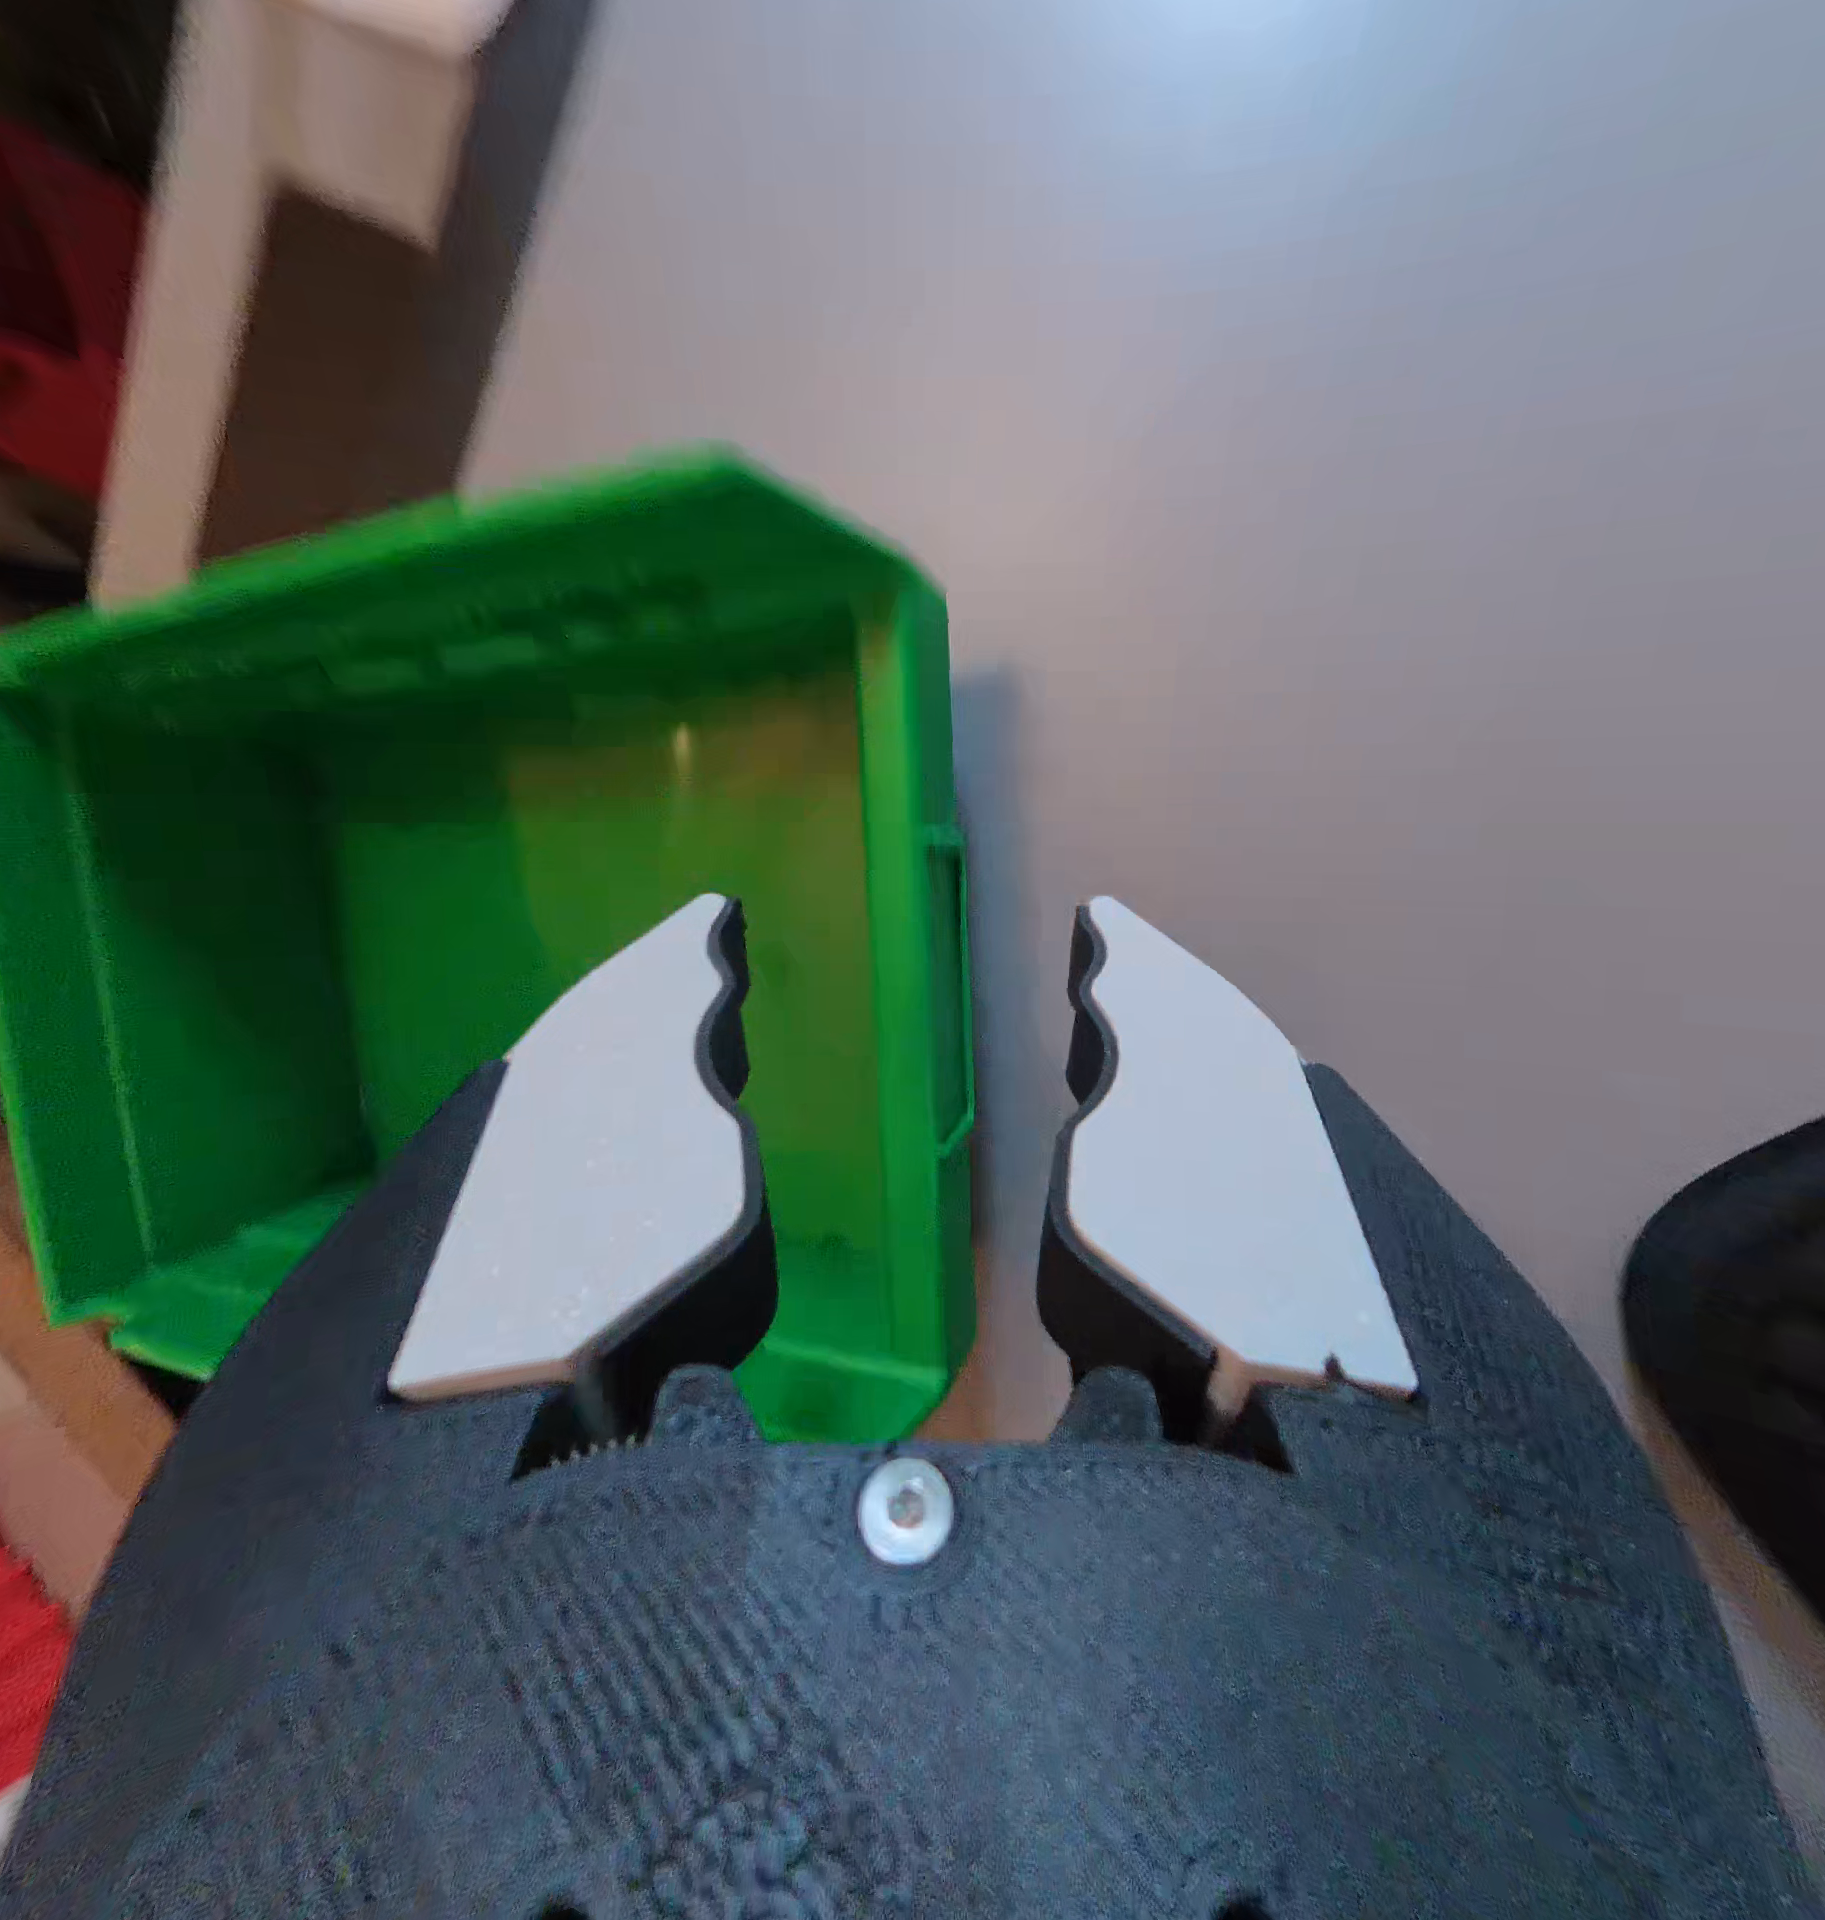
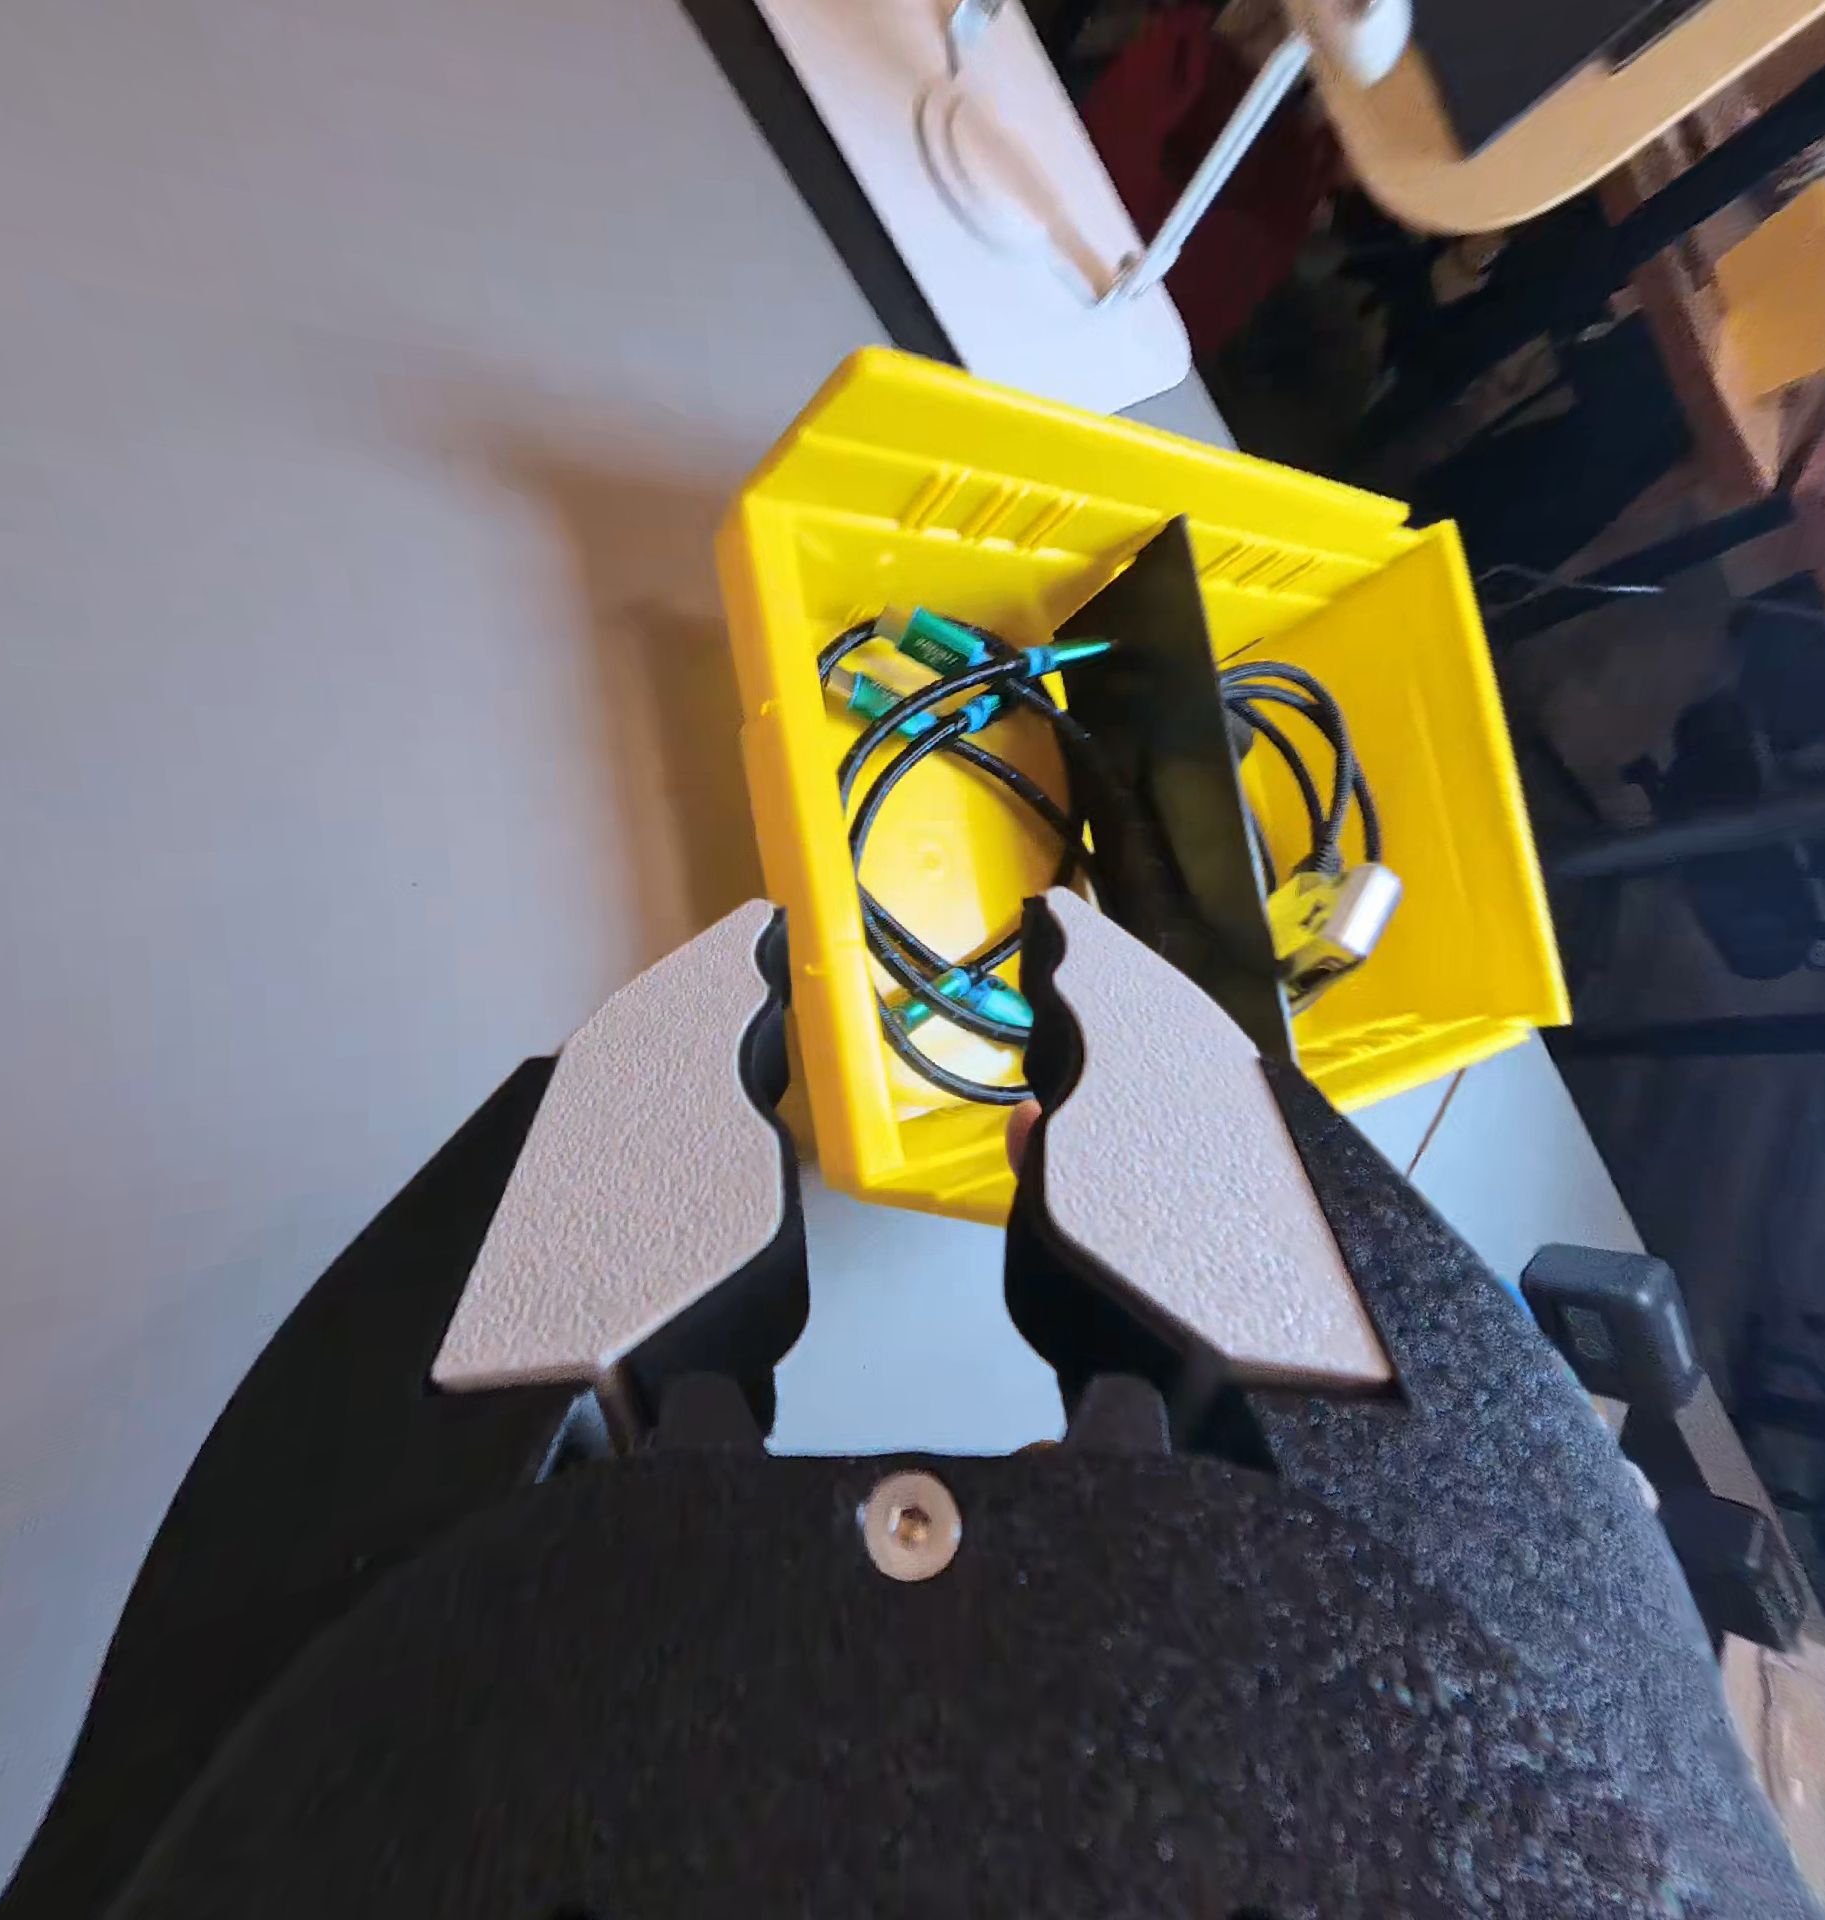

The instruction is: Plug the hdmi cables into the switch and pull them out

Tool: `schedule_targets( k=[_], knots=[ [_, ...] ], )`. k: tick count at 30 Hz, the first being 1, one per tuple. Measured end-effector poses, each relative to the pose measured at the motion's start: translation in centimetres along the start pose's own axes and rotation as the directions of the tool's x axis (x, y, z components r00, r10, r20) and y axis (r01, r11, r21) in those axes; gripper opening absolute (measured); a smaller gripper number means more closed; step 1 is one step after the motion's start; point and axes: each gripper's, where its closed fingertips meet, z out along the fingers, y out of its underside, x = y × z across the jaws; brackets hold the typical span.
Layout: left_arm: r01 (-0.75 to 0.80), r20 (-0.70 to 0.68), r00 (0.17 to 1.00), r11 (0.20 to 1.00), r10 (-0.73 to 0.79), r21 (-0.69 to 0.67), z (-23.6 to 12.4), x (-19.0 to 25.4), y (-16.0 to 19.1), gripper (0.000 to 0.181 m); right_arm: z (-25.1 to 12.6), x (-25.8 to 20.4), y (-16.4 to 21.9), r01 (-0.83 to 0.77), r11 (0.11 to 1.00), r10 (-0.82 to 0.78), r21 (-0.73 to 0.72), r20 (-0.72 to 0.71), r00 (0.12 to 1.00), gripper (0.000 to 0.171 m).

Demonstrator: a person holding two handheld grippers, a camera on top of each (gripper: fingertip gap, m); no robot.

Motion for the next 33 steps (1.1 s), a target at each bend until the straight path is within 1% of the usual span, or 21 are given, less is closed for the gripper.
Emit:
schedule_targets(
  k=[1, 2, 4, 5, 6, 8, 9, 10, 11, 12, 14, 19, 22, 25, 27, 29, 30, 31, 32, 33],
  knots=[
    [-0.008, 0.004, 1.0, 0.998, 0.009, -0.068, 1.0, 0.3, 1.7, 0.06, 1.1, -0.7, 0.3, 0.026, 0.999, -0.026, -0.041, 0.016, 1.0, 0.043],
    [-0.021, 0.017, 1.0, 0.991, 0.023, -0.131, 2.0, 0.4, 3.1, 0.06, 2.3, -1.6, 0.6, 0.047, 0.996, -0.043, -0.082, 0.046, 0.998, 0.044],
    [-0.076, 0.084, 0.991, 0.956, 0.104, -0.283, 3.5, -0.1, 5.8, 0.055, 4.6, -2.8, 0.8, 0.092, 0.985, -0.081, -0.144, 0.082, 0.993, 0.044],
    [-0.104, 0.105, 0.983, 0.932, 0.149, -0.347, 4.0, -0.4, 6.8, 0.051, 5.7, -3.1, 1.0, 0.127, 0.976, -0.113, -0.178, 0.085, 0.99, 0.044],
    [-0.123, 0.111, 0.978, 0.916, 0.177, -0.381, 4.5, -0.5, 7.3, 0.046, 6.9, -3.1, 1.1, 0.16, 0.965, -0.145, -0.208, 0.085, 0.986, 0.045],
    [-0.156, 0.086, 0.975, 0.909, 0.203, -0.386, 5.5, -0.2, 7.2, 0.033, 9.0, -2.9, 1.5, 0.197, 0.947, -0.18, -0.255, 0.09, 0.98, 0.044],
    [-0.179, 0.087, 0.97, 0.907, 0.228, -0.382, 5.8, -0.3, 6.8, 0.033, 9.9, -2.9, 1.8, 0.214, 0.937, -0.191, -0.275, 0.106, 0.976, 0.038],
    [-0.205, 0.078, 0.966, 0.909, 0.248, -0.363, 5.9, -0.1, 6.3, 0.034, 10.5, -3.3, 1.9, 0.244, 0.93, -0.211, -0.275, 0.145, 0.967, 0.027],
    [-0.224, 0.057, 0.965, 0.918, 0.256, -0.327, 6.1, 0.3, 5.5, 0.034, 10.8, -3.3, 1.5, 0.264, 0.931, -0.231, -0.253, 0.154, 0.961, 0.026],
    [-0.229, 0.038, 0.967, 0.929, 0.251, -0.292, 6.3, 0.9, 4.7, 0.034, 10.8, -3.3, 1.2, 0.283, 0.925, -0.251, -0.252, 0.153, 0.956, 0.026],
    [-0.279, 0.045, 0.952, 0.918, 0.303, -0.282, 6.4, 1.7, 3.6, 0.035, 10.4, -4.1, 1.2, 0.35, 0.901, -0.317, -0.255, 0.162, 0.934, 0.026],
    [-0.42, 0.012, 0.903, 0.887, 0.43, -0.191, 6.7, 5.3, -0.6, 0.035, 7.2, -9.7, -0.1, 0.414, 0.901, -0.38, -0.131, 0.22, 0.898, 0.027],
    [-0.503, 0.006, 0.861, 0.853, 0.509, -0.141, 7.1, 7.5, -3.6, 0.036, 5.0, -13.3, -1.0, 0.462, 0.885, -0.445, -0.049, 0.201, 0.873, 0.027],
    [-0.607, 0.031, 0.792, 0.792, 0.61, -0.068, 7.4, 9.3, -6.5, 0.038, 2.8, -16.1, -1.4, 0.486, 0.874, -0.484, 0.024, 0.155, 0.861, 0.027],
    [-0.65, 0.065, 0.757, 0.76, 0.65, -0.019, 7.4, 10.1, -7.8, 0.039, 0.7, -16.8, -2.3, 0.451, 0.888, -0.457, 0.09, 0.066, 0.887, 0.025],
    [-0.635, 0.108, 0.768, 0.773, 0.632, -0.007, 6.9, 10.2, -8.3, 0.046, -2.5, -16.9, -3.3, 0.349, 0.918, -0.358, 0.189, 0.014, 0.934, 0.03],
    [-0.604, 0.123, 0.792, 0.797, 0.598, 0.019, 6.4, 10.3, -8.5, 0.047, -4.3, -16.7, -3.7, 0.261, 0.933, -0.271, 0.247, 0.003, 0.963, 0.031],
    [-0.563, 0.133, 0.824, 0.822, 0.551, 0.085, 5.5, 10.9, -9.0, 0.046, -6.1, -16.1, -3.8, 0.147, 0.942, -0.155, 0.302, 0.002, 0.988, 0.031],
    [-0.501, 0.126, 0.865, 0.845, 0.485, 0.186, 4.4, 11.9, -9.8, 0.044, -7.7, -15.1, -3.5, 0.018, 0.936, -0.018, 0.351, -0.003, 1.0, 0.03],
    [-0.409, 0.098, 0.912, 0.863, 0.398, 0.296, 3.1, 13.2, -10.9, 0.041, -8.9, -13.8, -2.6, -0.105, 0.916, 0.121, 0.388, -0.016, 0.993, 0.03]
  ],
)
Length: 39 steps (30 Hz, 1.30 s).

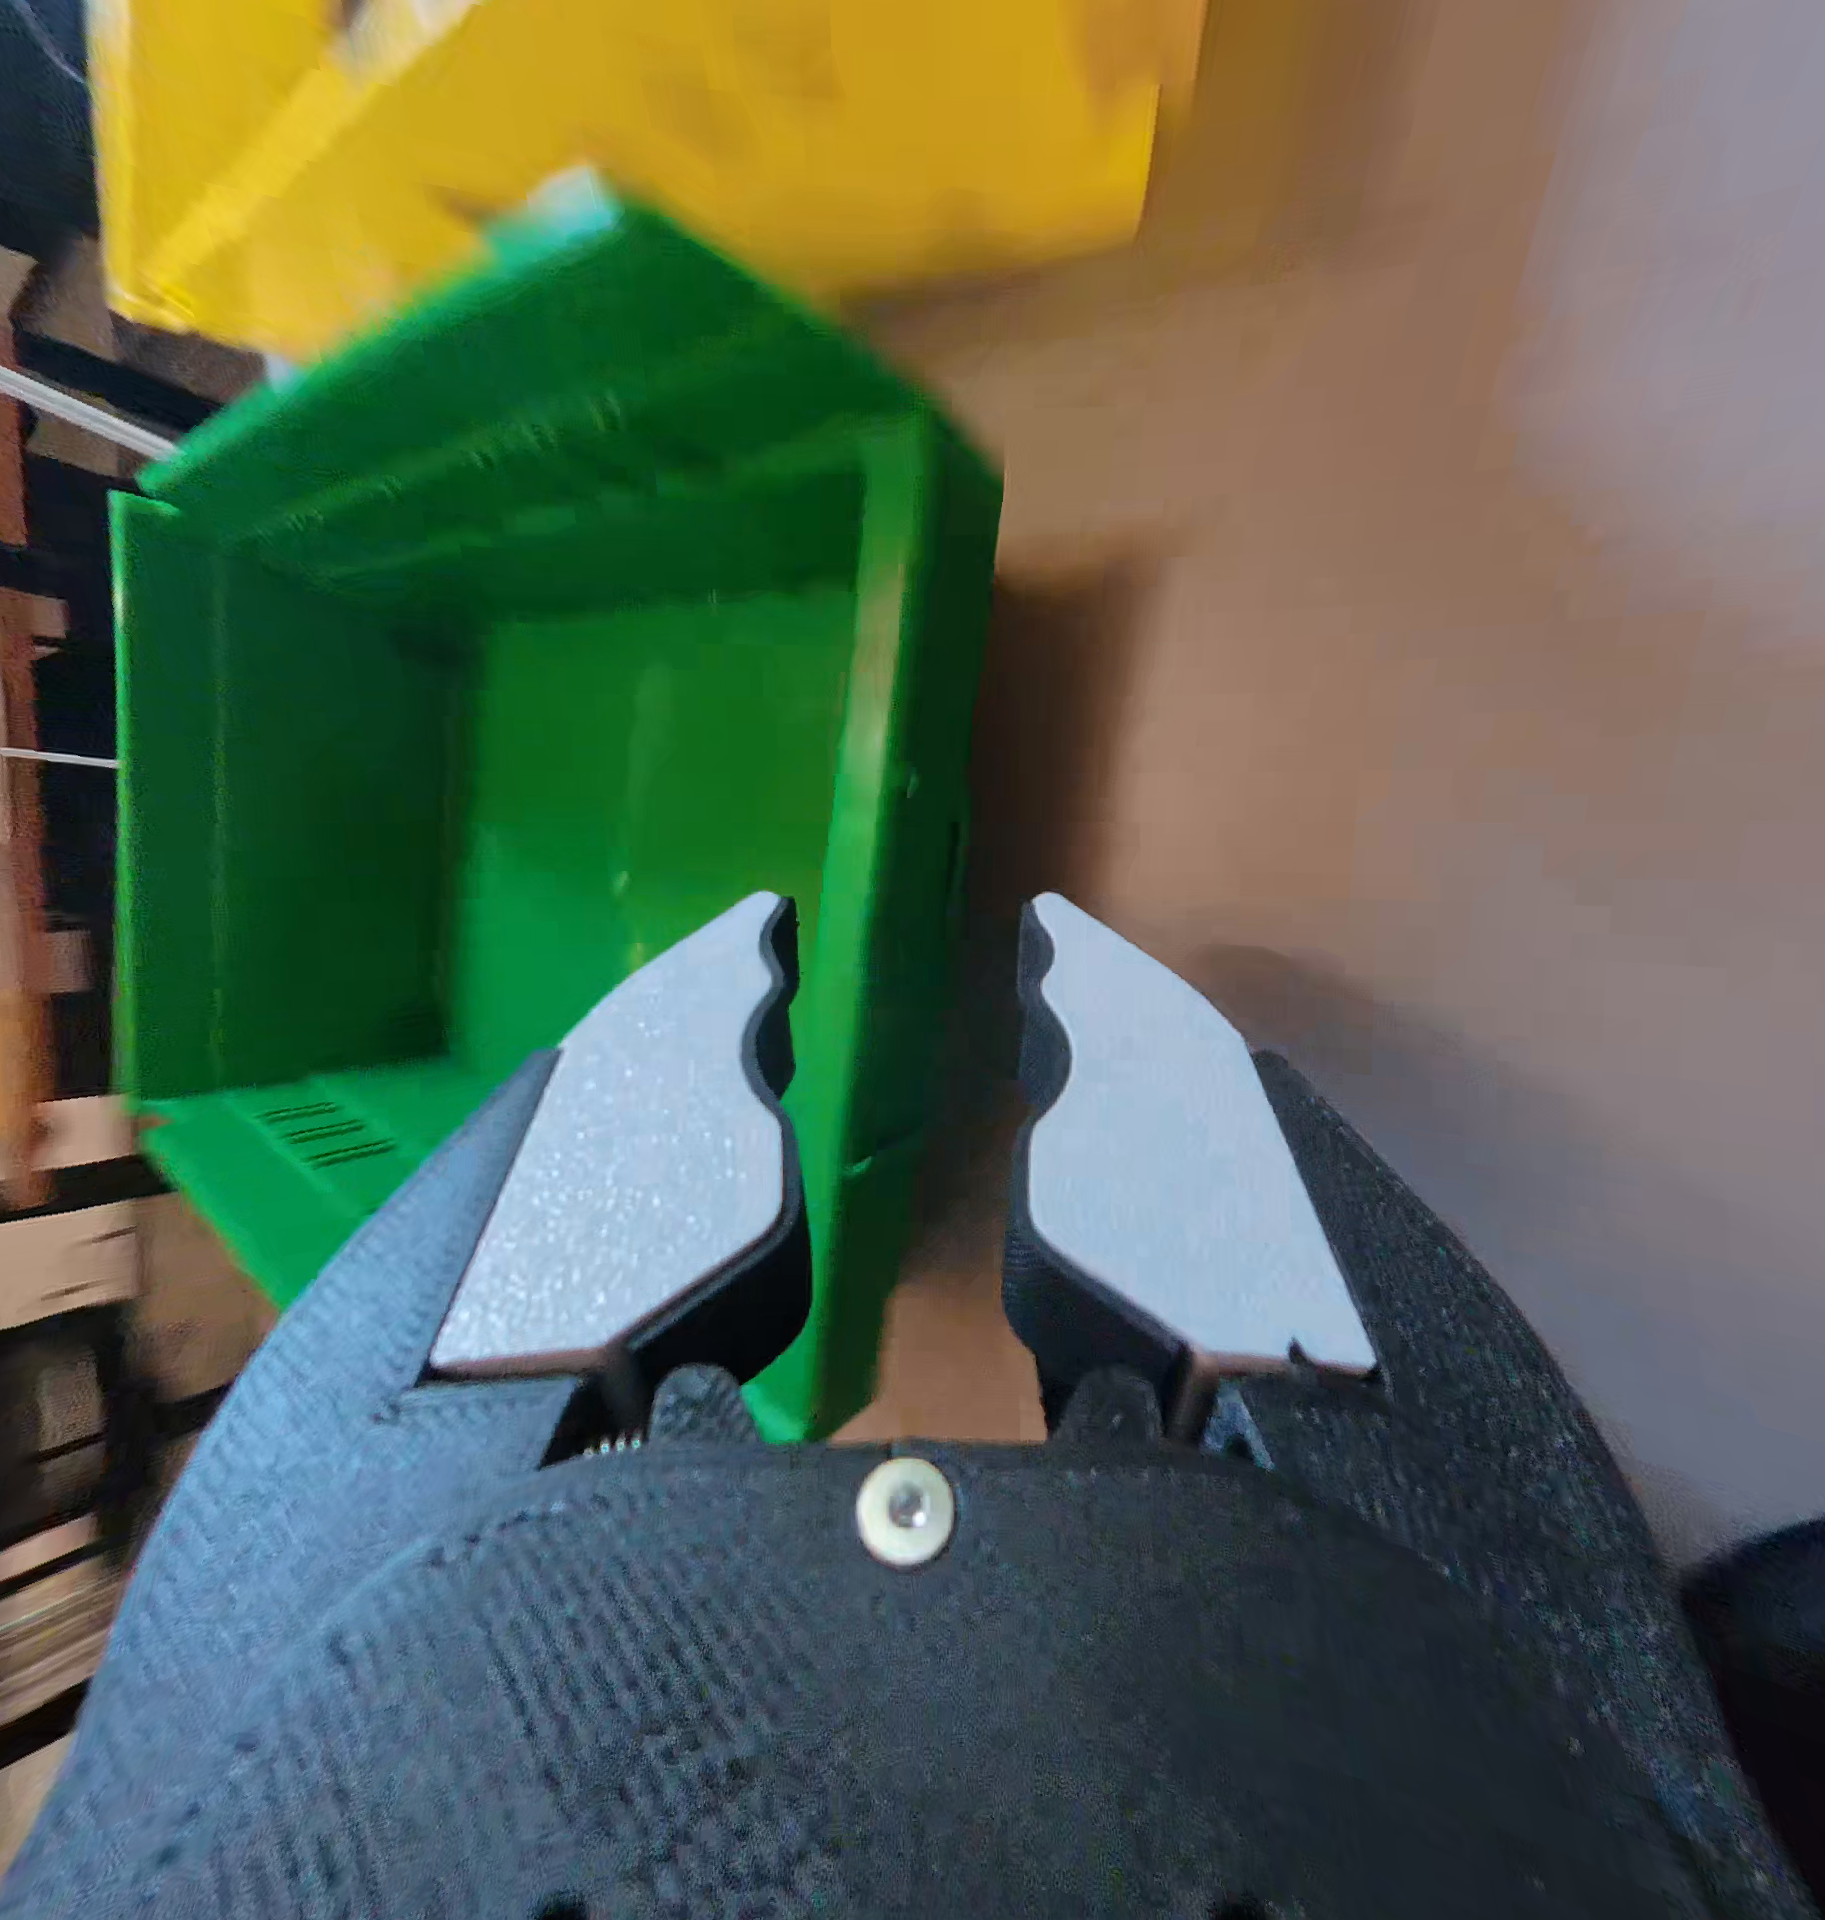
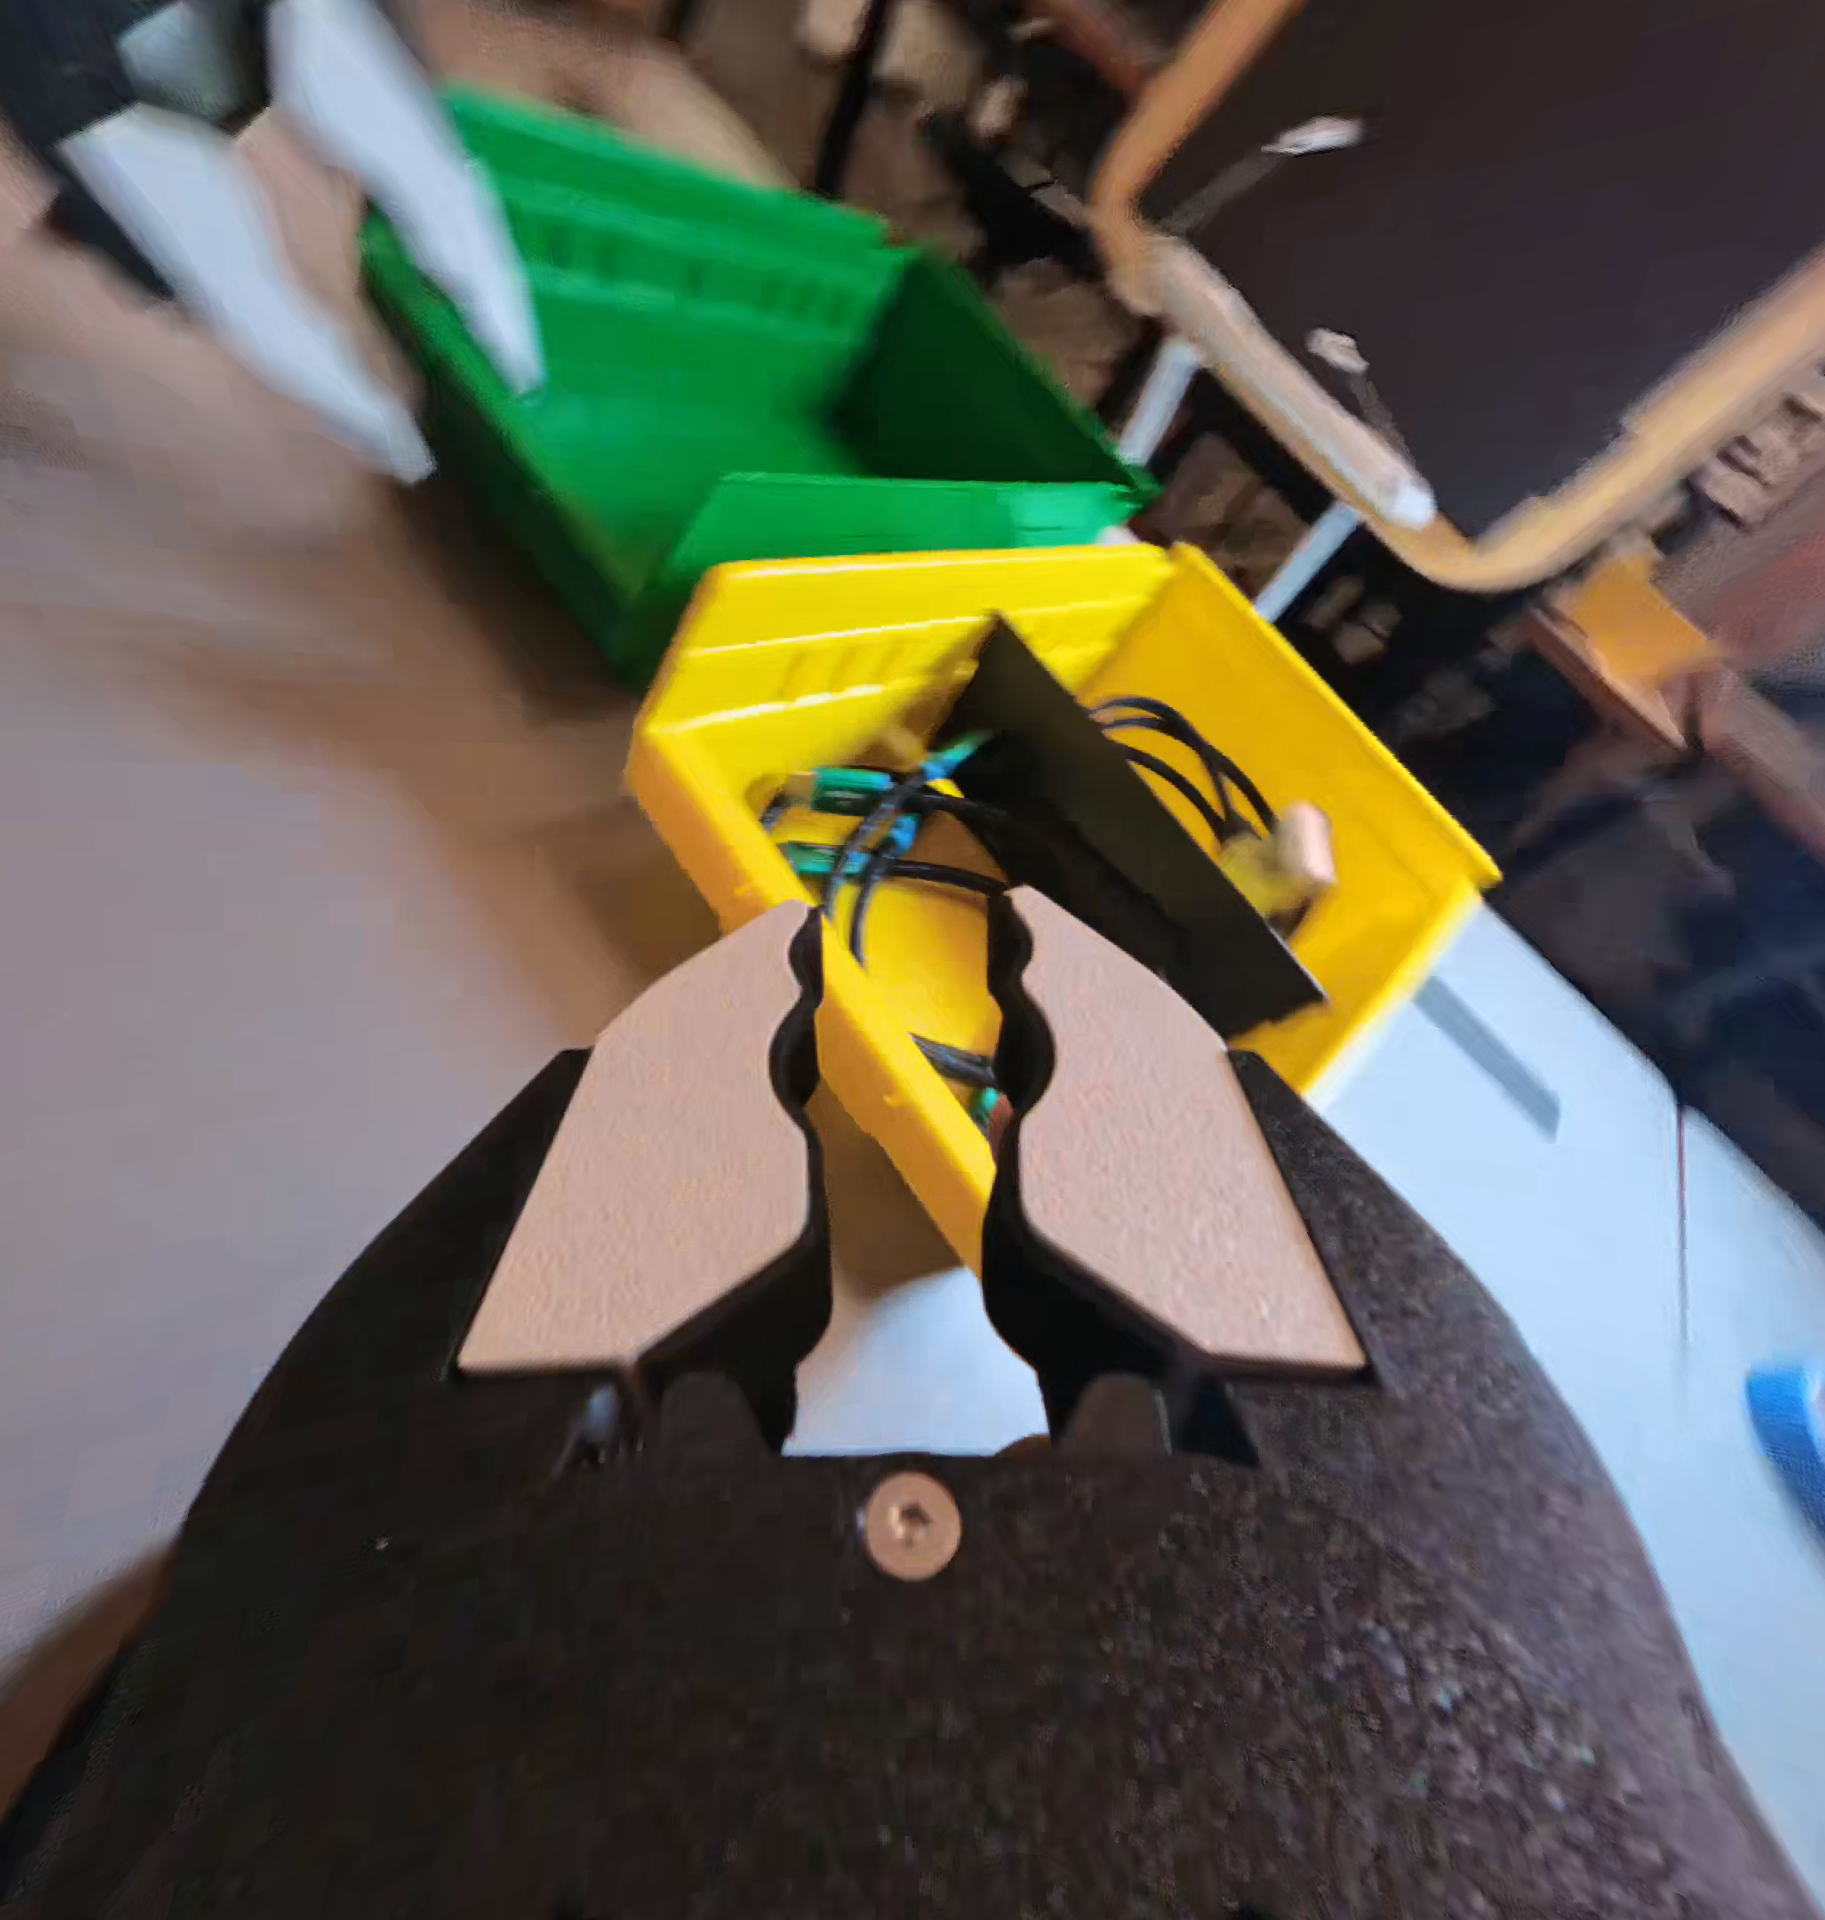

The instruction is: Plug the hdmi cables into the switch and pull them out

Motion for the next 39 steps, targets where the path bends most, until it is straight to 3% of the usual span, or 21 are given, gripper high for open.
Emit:
schedule_targets(
  k=[2, 5, 7, 9, 11, 13, 17, 19, 23, 26, 31, 35, 39],
  knots=[
    [0.254, -0.095, 0.966, 0.948, -0.24, 0.191, -1.5, 1.8, -3.9, 0.041, -2.1, 3.8, 2.3, -0.2, 0.979, 0.204, 0.039, -0.172, 0.964, 0.03],
    [0.616, -0.294, 0.787, 0.714, -0.541, 0.334, -1.5, 3.2, -9.2, 0.039, -2.1, 6.0, 6.6, -0.451, 0.892, 0.443, 0.011, -0.212, 0.871, 0.043],
    [0.72, -0.335, 0.694, 0.602, -0.637, 0.347, 0.4, 3.0, -11.4, 0.047, -0.5, 6.1, 8.1, -0.532, 0.846, 0.518, -0.028, -0.188, 0.834, 0.049],
    [0.742, -0.3, 0.663, 0.552, -0.686, 0.38, 2.7, 2.0, -12.8, 0.05, 1.3, 6.5, 8.7, -0.561, 0.827, 0.544, -0.046, -0.186, 0.818, 0.048],
    [0.715, -0.203, 0.674, 0.56, -0.71, 0.418, 4.7, 0.6, -13.4, 0.051, 2.7, 7.7, 9.4, -0.513, 0.855, 0.482, -0.081, -0.244, 0.841, 0.037],
    [0.664, -0.103, 0.707, 0.607, -0.699, 0.437, 6.1, -0.5, -13.8, 0.037, 3.5, 8.3, 9.6, -0.481, 0.872, 0.443, -0.092, -0.269, 0.855, 0.017],
    [0.565, 0.015, 0.778, 0.71, -0.628, 0.42, 6.6, -1.0, -14.4, 0.031, 2.7, 8.6, 9.7, -0.383, 0.917, 0.327, -0.111, -0.337, 0.883, 0.014],
    [0.535, 0.004, 0.806, 0.731, -0.592, 0.424, 5.9, -0.6, -15.0, 0.031, 1.4, 8.2, 9.1, -0.362, 0.928, 0.312, -0.09, -0.347, 0.884, 0.015],
    [0.517, -0.016, 0.816, 0.716, -0.578, 0.468, 2.7, -1.1, -16.3, 0.026, -2.1, 7.7, 5.7, -0.288, 0.958, 0.263, -0.003, -0.393, 0.881, 0.008],
    [0.456, 0.051, 0.831, 0.731, -0.554, 0.508, -0.4, -2.6, -16.4, 0.021, -3.3, 7.1, 2.4, -0.231, 0.972, 0.231, 0.048, -0.402, 0.886, 0.009],
    [0.353, 0.187, 0.82, 0.735, -0.541, 0.578, -8.5, -5.9, -15.2, 0.02, -3.9, 6.2, -6.9, -0.069, 0.983, 0.13, 0.17, -0.375, 0.918, 0.01],
    [0.267, 0.372, 0.773, 0.795, -0.514, 0.544, -16.1, -7.9, -10.6, 0.019, -1.1, 3.4, -15.2, 0.016, 0.958, 0.064, 0.288, -0.266, 0.962, 0.012],
    [0.291, 0.514, 0.668, 0.825, -0.538, 0.485, -22.6, -7.8, -3.0, 0.019, 4.6, -1.9, -21.7, 0.022, 0.926, 0.024, 0.378, -0.115, 0.993, 0.012]
  ],
)
